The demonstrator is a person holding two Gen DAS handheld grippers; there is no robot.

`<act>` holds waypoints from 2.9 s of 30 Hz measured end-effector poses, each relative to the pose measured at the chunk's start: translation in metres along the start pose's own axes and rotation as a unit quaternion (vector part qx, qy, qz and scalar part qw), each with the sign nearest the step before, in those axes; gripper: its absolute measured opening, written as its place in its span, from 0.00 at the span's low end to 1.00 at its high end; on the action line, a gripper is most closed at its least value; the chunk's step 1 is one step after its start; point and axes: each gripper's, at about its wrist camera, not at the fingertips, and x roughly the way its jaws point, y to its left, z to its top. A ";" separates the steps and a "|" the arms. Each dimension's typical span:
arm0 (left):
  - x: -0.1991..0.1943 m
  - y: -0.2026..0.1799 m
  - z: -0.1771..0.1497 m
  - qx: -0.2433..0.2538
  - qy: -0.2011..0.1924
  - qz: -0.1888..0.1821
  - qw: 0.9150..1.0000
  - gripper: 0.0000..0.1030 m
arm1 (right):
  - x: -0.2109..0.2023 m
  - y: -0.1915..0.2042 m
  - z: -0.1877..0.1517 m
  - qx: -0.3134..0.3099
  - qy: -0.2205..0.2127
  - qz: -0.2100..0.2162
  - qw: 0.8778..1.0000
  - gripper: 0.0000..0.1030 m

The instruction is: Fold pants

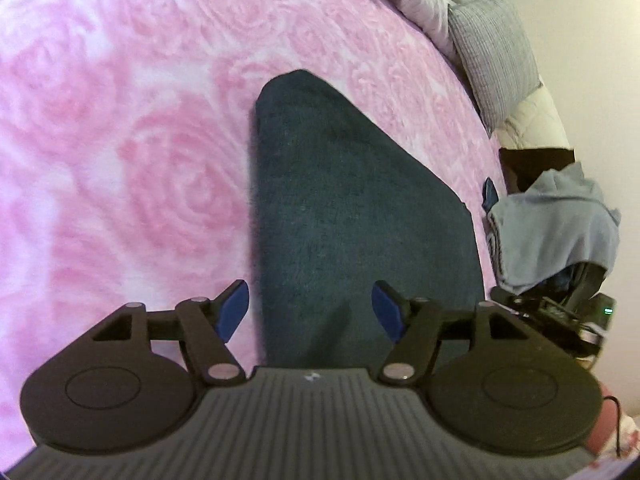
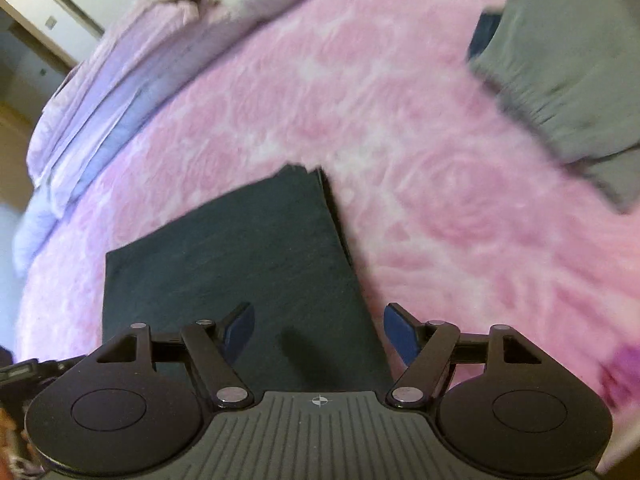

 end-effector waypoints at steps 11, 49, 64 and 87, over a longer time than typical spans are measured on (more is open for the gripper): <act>0.027 0.009 0.004 -0.020 -0.023 -0.055 0.998 0.64 | 0.053 -0.042 0.034 -0.010 0.088 0.161 0.983 0.66; -0.293 0.224 0.013 -0.147 -0.267 0.065 0.950 0.11 | 0.219 0.438 0.007 -0.227 0.200 0.219 0.928 0.12; -0.546 0.539 0.167 -0.192 -0.360 0.136 0.903 0.11 | 0.487 0.871 -0.072 -0.297 0.229 0.291 0.880 0.12; -0.588 0.669 0.159 -0.258 -0.377 0.211 0.864 0.27 | 0.645 0.977 -0.084 -0.389 0.136 0.148 0.899 0.55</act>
